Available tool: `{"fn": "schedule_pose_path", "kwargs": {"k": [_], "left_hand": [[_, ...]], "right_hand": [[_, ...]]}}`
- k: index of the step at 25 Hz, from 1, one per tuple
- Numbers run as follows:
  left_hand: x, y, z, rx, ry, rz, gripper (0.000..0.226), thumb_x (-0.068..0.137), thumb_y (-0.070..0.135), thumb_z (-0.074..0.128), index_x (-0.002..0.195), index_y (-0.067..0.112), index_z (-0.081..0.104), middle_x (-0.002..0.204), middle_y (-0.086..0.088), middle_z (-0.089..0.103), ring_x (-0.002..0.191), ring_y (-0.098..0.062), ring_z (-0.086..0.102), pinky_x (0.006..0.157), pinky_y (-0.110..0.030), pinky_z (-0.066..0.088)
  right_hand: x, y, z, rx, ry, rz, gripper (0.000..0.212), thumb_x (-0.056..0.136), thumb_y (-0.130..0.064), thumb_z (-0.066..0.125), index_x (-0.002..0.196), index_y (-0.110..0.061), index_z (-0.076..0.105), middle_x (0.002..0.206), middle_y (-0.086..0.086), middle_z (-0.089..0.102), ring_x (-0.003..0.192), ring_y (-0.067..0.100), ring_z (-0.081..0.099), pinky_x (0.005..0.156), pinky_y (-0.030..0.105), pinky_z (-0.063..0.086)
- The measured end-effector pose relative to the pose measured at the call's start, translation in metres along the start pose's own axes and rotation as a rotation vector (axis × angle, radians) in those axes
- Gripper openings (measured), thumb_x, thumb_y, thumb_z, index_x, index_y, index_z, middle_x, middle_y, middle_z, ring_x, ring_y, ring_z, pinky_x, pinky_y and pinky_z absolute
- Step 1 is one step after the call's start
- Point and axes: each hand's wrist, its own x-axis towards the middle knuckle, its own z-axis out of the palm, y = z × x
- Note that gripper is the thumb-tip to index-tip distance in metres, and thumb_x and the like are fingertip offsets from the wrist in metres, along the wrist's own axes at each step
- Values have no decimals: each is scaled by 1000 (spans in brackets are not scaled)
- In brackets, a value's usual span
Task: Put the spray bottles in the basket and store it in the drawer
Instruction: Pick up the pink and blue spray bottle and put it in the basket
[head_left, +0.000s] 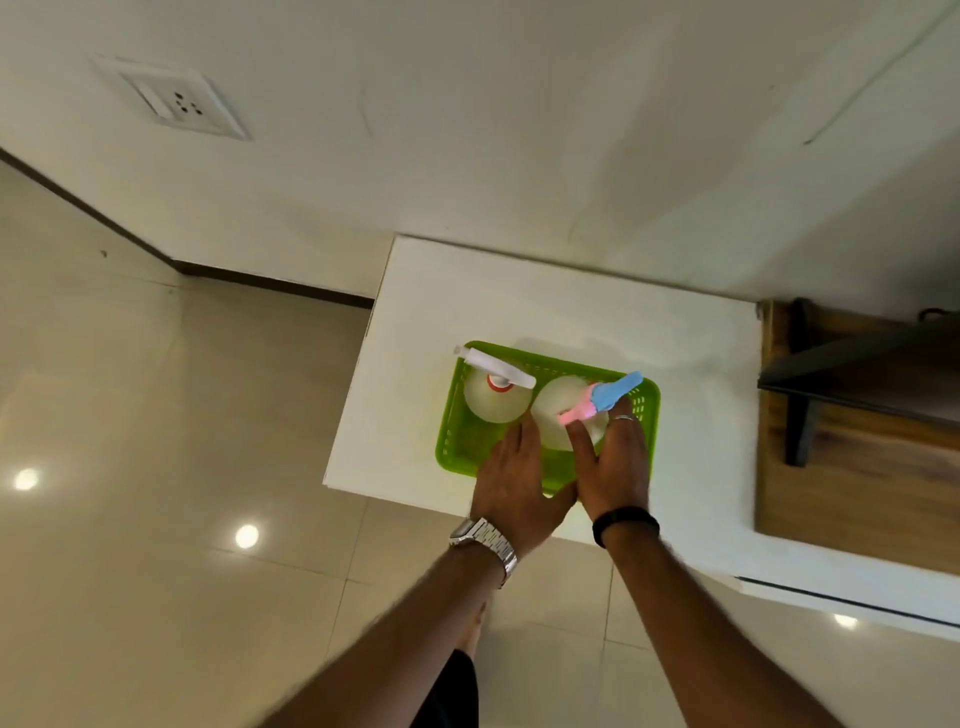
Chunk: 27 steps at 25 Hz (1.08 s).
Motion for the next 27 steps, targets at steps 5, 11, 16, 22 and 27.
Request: {"fn": "schedule_pose_path", "kwargs": {"k": [5, 11, 16, 22, 27], "left_hand": [[-3, -24, 8, 171, -140, 107, 83, 93, 47, 57, 157, 9, 21, 161, -9, 34, 146, -27, 37, 116, -39, 35], [1, -25, 8, 245, -176, 189, 81, 96, 44, 52, 159, 7, 16, 164, -10, 30, 151, -25, 30, 120, -39, 30], [-5, -27, 9, 350, -211, 238, 78, 99, 44, 48, 159, 7, 15, 166, -11, 25, 153, -24, 24, 123, -36, 23], [-49, -11, 32, 464, -148, 414, 75, 97, 36, 56, 155, 0, 26, 165, -20, 24, 154, -34, 23, 126, -47, 21], [-130, 17, 126, 613, -287, 553, 89, 89, 50, 44, 159, 6, 13, 169, -18, -2, 157, -36, -2, 125, -51, 6]], "right_hand": [[4, 16, 17, -11, -53, 30, 41, 92, -20, 66, 129, -7, 59, 129, 13, 62, 121, 32, 56, 94, 29, 41], [13, 10, 17, 110, -12, -5, 65, 88, -22, 71, 146, -14, 43, 139, 7, 58, 124, 26, 55, 96, 26, 42], [-19, 28, -17, 160, 33, 31, 80, 87, -30, 73, 154, -17, 30, 156, 5, 41, 142, 20, 38, 109, 20, 32], [-131, 84, -74, 33, 9, -3, 71, 94, -41, 58, 155, -19, 28, 163, 4, 29, 152, 19, 20, 122, 38, 21], [-291, 192, -97, -199, -234, 200, 80, 94, -54, 45, 158, -24, 9, 168, 5, -3, 154, 23, -9, 122, 54, 4]]}}
